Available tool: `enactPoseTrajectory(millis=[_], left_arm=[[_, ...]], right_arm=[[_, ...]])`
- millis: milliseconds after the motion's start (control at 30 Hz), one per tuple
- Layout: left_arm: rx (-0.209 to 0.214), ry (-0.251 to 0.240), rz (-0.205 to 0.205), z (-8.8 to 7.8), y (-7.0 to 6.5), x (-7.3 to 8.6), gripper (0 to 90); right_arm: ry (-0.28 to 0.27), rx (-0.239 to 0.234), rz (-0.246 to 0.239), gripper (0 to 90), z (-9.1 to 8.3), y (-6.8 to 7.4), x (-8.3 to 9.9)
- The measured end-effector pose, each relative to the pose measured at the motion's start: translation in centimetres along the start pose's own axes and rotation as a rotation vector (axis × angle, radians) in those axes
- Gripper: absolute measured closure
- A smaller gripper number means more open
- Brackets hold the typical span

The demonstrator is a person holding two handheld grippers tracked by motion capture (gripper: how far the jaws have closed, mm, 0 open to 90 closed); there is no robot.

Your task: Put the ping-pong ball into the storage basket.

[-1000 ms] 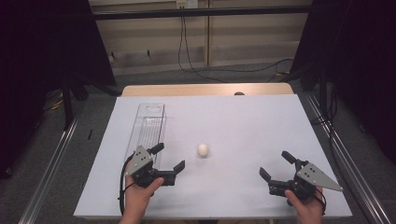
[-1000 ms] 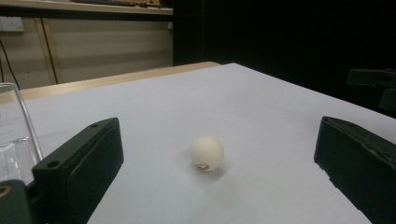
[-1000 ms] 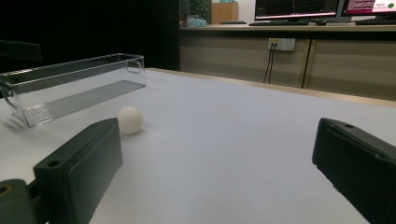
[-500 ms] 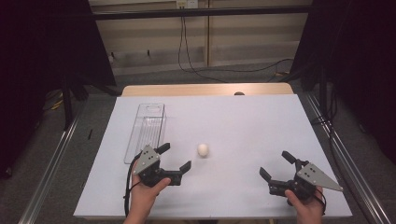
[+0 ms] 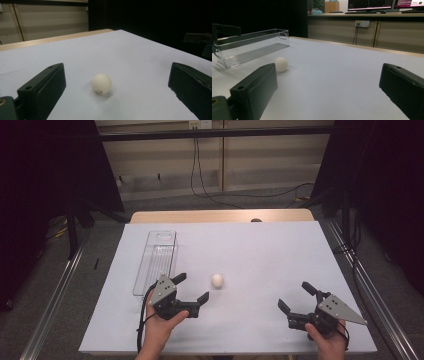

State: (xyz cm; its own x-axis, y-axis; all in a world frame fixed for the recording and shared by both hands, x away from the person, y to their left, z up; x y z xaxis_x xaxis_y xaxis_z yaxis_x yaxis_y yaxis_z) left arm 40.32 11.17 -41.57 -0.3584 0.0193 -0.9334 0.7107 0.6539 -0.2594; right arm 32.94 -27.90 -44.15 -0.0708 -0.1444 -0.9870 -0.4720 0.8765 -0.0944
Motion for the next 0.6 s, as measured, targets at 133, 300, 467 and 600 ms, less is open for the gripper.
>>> enactPoseTrajectory(millis=[133,300,467,600], left_arm=[[-0.002,0.011,0.0,0.2,-0.1,0.1,1.6],[0.003,0.013,0.001,0.5,-0.2,0.1,1.7],[0.002,0.017,-0.001,0.9,-0.3,0.2,2.0],[0.004,0.023,-0.002,1.1,-0.5,0.2,2.1]], right_arm=[[0.002,0.0,-0.003,1.2,0.0,0.0,0.0],[0.001,-0.007,-0.004,1.2,0.0,0.0,0.0],[-0.002,0.001,-0.003,1.2,0.0,0.0,0.0],[0.002,-0.002,0.001,1.2,0.0,0.0,0.0]])
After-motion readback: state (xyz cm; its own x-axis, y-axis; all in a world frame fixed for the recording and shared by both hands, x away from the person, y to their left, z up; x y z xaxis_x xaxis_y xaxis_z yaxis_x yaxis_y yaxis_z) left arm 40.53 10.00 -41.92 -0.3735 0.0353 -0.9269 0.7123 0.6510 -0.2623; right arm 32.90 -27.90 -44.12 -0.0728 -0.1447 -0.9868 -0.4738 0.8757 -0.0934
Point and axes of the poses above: each handheld gripper's, and its own axes: z roughly forward along the jaws, x roughly out of its underside, y roughly to its left, the point moved 1 cm from there along z, roughly forward along the jaws, and after that the axes turned 9 degrees about -z, right-handed, at the moved point
